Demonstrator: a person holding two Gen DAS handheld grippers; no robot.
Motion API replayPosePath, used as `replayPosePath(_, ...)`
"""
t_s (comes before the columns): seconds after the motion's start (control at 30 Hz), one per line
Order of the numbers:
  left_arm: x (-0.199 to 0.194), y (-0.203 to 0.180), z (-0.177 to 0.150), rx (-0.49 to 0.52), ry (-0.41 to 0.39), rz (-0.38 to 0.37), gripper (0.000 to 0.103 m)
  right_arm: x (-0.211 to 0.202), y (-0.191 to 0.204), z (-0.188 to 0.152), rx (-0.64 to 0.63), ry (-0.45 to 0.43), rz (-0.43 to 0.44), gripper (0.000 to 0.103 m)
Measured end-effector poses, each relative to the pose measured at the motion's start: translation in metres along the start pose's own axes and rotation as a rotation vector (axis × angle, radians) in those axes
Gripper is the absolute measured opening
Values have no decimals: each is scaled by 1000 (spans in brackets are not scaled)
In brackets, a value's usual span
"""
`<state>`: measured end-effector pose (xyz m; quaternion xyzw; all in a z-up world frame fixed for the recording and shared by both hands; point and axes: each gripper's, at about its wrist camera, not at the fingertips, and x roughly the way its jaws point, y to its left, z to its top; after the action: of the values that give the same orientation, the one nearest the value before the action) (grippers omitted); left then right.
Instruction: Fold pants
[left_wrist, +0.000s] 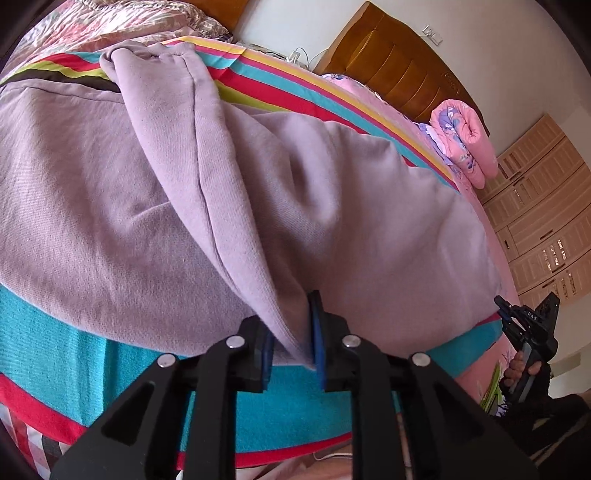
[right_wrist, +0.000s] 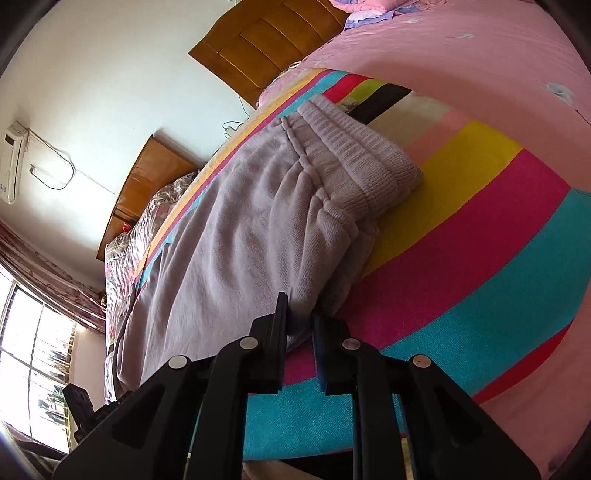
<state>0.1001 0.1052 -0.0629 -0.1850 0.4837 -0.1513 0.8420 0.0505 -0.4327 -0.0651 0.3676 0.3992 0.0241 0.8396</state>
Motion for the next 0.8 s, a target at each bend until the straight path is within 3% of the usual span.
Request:
replayPosePath(0.07, -7, 2, 1, -17, -26, -11, 57, -3, 0, -3, 24, 15, 34, 22)
replayPosePath(0.1, -9, 2, 1, -26, -40, -23, 62, -3, 1, -6, 39, 26, 59, 23)
replayPosePath(0.17, -10, 1, 1, -34, -45, -40, 64, -2, 6, -13, 36, 48, 87, 24)
replayPosePath(0.27, -5, 0, 2, -33, -31, -20, 65, -1, 19, -25, -1, 70, 49, 24)
replayPosePath(0.4, -12, -1, 1, -20, -64, 23, 74, -26, 31, -23, -92, -77, -84, 24)
replayPosePath(0.53, -12, 2, 1, -18, -84, 39, 76, -32, 47, -12, -197, -186, -124, 24)
replayPosePath(0.57, -10, 3, 1, -19, -85, 44, 76, -27, 51, -11, -226, -192, -121, 25)
replayPosePath(0.6, -8, 3, 1, -20, -85, 49, 76, -18, 50, -10, -242, -180, -125, 36)
replayPosePath(0.63, -5, 4, 1, -21, -83, 56, 76, -7, 46, -8, -238, -150, -144, 40)
replayPosePath(0.7, -4, 3, 0, -8, -94, 66, 76, 11, 29, -7, -209, -106, -147, 41)
replayPosePath(0.8, -3, 1, 2, 10, -91, 83, 76, 12, 26, -4, -182, -116, -133, 41)
